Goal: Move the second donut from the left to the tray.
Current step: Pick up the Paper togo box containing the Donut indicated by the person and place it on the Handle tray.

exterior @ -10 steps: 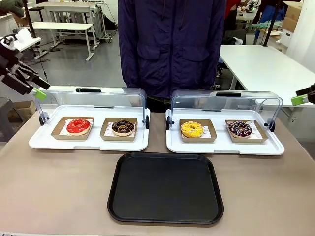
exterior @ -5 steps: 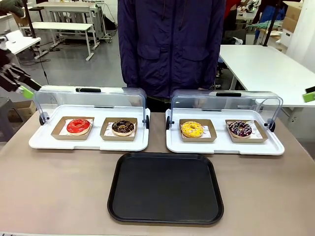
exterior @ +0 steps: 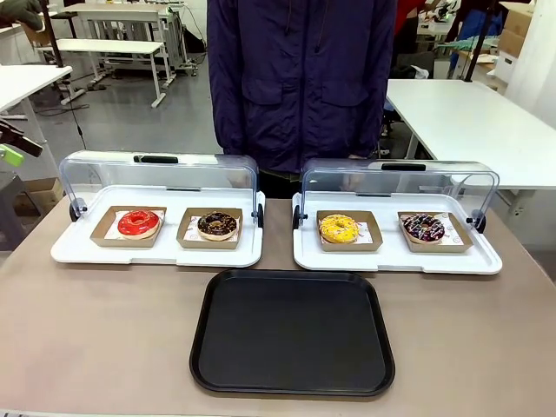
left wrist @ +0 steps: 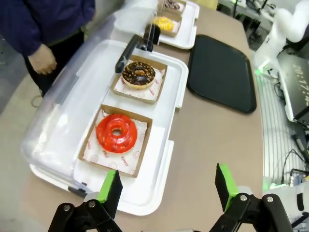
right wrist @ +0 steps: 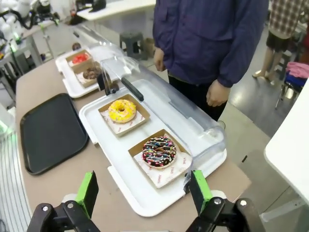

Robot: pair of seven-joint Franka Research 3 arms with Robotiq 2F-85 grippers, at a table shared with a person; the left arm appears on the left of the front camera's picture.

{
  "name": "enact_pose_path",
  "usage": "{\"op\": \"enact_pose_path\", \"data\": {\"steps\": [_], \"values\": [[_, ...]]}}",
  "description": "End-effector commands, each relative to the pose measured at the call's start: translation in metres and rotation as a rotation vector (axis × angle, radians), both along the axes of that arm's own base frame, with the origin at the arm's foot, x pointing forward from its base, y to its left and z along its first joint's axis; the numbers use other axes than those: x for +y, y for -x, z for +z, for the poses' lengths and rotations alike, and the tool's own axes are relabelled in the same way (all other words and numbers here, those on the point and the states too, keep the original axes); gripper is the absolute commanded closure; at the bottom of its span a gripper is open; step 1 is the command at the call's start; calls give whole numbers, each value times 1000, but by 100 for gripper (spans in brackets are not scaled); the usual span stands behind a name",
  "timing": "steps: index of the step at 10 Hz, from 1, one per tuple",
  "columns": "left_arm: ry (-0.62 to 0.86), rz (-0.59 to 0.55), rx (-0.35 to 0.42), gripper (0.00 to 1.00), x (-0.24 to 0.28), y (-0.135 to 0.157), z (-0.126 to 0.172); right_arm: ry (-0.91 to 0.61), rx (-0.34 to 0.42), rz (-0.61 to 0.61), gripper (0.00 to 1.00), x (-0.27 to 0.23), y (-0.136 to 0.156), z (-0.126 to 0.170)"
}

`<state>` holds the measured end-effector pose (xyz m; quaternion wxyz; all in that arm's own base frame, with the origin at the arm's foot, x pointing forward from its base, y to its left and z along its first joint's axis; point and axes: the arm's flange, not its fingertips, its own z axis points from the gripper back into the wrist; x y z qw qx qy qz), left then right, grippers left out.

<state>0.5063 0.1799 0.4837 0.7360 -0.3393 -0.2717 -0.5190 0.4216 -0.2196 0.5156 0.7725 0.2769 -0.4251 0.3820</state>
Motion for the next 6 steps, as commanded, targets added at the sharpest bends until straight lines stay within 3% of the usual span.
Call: {"op": "enact_pose_path", "data": {"steps": [1, 3, 6], "values": [[65, -28, -53, 0, 5, -1, 2, 5, -39, 33, 0, -18, -15, 2], [76, -33, -90, 0, 12, 6, 4, 7, -57, 17, 0, -24, -14, 2], [54, -34, -74, 0, 15, 7, 4, -6, -72, -6, 0, -32, -8, 6]]}}
